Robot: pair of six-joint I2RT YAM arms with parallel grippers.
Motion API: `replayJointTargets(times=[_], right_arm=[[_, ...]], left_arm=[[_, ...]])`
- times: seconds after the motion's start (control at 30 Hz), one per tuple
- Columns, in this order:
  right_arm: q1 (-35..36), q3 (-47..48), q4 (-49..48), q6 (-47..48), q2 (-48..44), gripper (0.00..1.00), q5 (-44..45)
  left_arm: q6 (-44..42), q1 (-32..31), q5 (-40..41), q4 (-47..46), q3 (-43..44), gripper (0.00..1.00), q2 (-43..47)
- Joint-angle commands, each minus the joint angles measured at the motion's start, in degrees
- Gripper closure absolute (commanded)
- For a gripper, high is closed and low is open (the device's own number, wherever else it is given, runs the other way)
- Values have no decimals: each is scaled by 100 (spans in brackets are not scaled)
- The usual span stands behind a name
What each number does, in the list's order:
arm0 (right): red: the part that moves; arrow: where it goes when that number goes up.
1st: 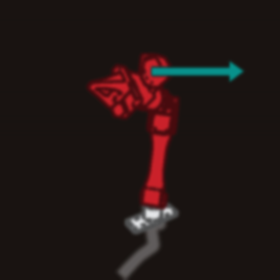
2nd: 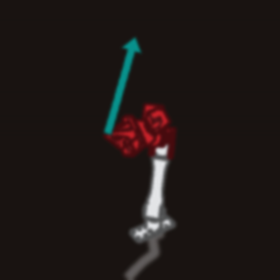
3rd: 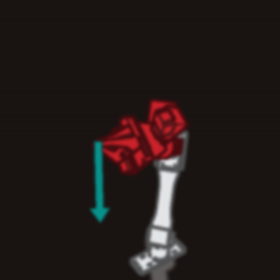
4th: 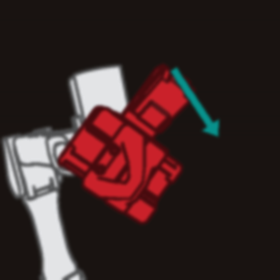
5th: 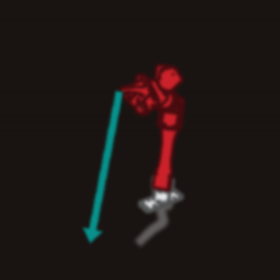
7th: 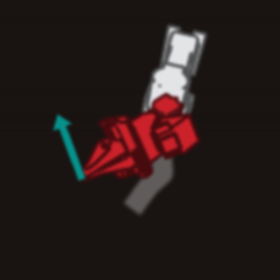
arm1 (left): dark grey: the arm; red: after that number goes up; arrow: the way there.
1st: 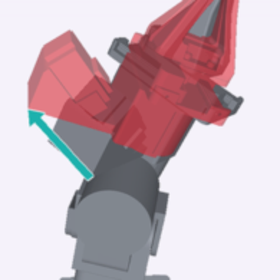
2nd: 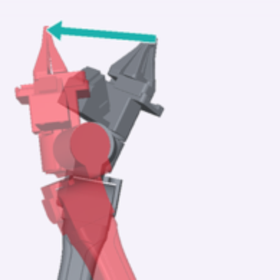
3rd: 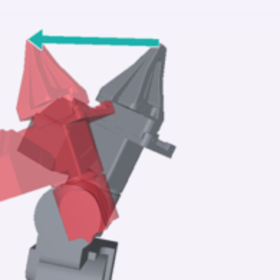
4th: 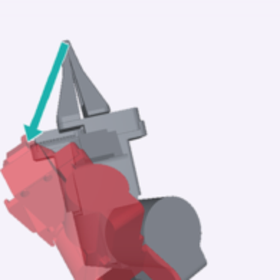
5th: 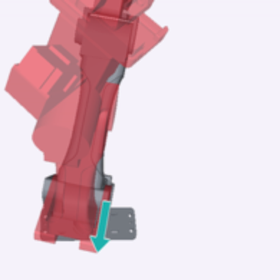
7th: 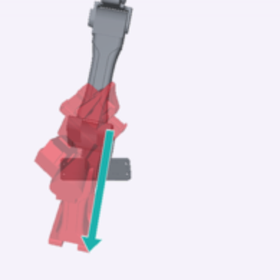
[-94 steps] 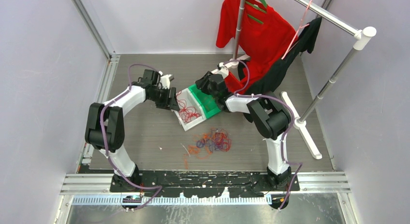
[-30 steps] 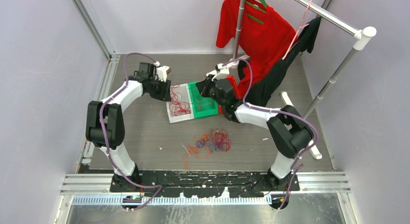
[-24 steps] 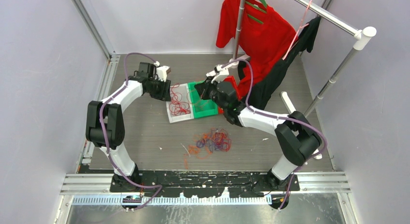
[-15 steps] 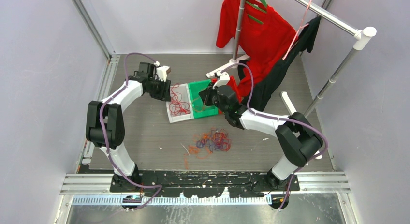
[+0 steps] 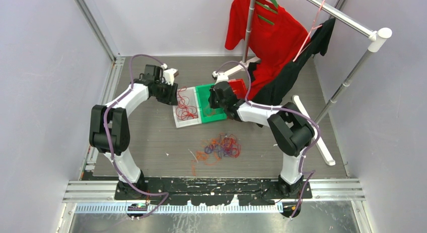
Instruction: Untangle the cables
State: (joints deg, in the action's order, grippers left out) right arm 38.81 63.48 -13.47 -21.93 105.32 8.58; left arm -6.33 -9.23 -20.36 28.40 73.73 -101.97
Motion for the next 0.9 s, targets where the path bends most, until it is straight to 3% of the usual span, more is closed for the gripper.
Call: replayJointTargets(times=[0.0,0.3,0.57,0.7,0.87], right_arm=[[-85,698,346,439,250,99,-51],[-182,1695,1016,754,852,99,-320],[-18,1438,1104,656,460,73,-534],[-16,1423,1238,594,140,60,-515],[-14,1469,1610,533,-221,46,-591]], left_arm=[[-387,93,91,137,187,61,18],[-905,98,118,195,292,64,-48],[-1059,100,205,206,596,63,-149],[-903,97,115,317,795,55,-168],[-923,98,-58,579,870,35,66]])
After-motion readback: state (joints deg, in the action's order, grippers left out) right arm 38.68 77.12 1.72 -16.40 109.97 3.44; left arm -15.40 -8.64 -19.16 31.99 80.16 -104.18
